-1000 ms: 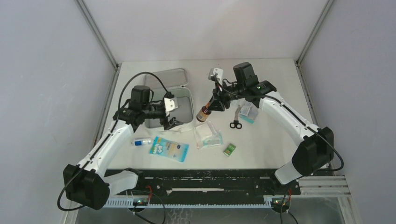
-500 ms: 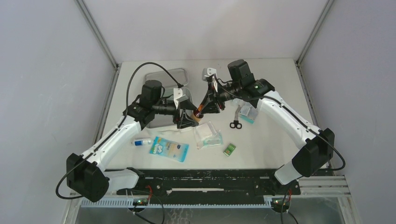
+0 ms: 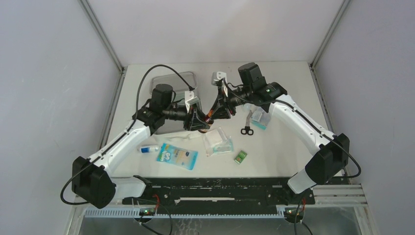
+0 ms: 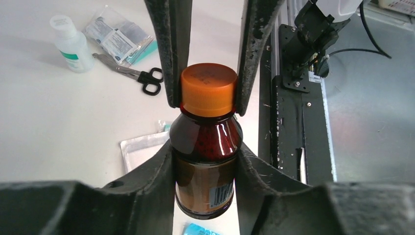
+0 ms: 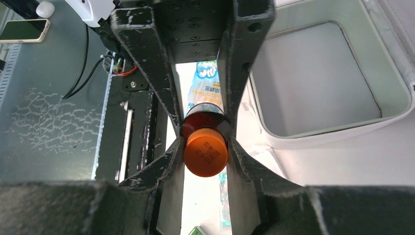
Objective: Organize the medicine kit
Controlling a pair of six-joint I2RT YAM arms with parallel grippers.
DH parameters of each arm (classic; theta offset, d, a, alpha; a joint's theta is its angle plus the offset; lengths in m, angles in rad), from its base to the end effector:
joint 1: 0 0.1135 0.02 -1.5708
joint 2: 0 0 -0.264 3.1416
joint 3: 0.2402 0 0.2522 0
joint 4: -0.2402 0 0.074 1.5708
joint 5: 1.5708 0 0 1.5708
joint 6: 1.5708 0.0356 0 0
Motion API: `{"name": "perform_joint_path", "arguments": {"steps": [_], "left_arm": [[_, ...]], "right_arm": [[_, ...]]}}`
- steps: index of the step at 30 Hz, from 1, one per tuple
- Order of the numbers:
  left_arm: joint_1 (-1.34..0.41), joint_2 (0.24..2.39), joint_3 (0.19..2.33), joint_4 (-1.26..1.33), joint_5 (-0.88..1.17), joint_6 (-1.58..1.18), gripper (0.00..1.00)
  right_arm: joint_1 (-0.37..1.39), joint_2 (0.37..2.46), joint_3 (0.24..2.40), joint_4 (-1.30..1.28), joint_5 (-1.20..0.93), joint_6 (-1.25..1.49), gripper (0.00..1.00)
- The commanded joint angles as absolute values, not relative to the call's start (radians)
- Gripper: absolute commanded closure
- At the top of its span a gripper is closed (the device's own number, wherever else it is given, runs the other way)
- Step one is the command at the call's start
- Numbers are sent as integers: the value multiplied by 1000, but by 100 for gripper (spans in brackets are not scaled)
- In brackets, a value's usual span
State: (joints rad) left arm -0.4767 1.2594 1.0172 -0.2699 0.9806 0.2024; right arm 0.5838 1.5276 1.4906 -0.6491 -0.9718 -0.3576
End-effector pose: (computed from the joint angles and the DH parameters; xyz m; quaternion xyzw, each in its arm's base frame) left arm 0.2291 -0.1516 0.3183 0.4778 0.6388 -0.4635 0.3857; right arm 0.2578 0.2055 0.3686 -0.5406 0.6216 0.4621 0.3285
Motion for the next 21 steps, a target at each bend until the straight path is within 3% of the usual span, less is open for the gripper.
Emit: {"name": "perform_joint_path", "arguments": {"steps": [1,5,7,21], "left_arm": [[-477,1243,1030,-217,946,179,69],[-478,1222,1013,-213,857,170,74],[-477,1209,1001,-206,815,167,76],[-315,1303,924,-41,472,-203,78]], "right_arm": [[590,1519,1550,-665,-982,-373,68],[566,1506,1569,-701,-924,-383,38],[540,1490,1567,-706,-910,-381,31],[292,1283,1348,-656,-831,-347,29]]}}
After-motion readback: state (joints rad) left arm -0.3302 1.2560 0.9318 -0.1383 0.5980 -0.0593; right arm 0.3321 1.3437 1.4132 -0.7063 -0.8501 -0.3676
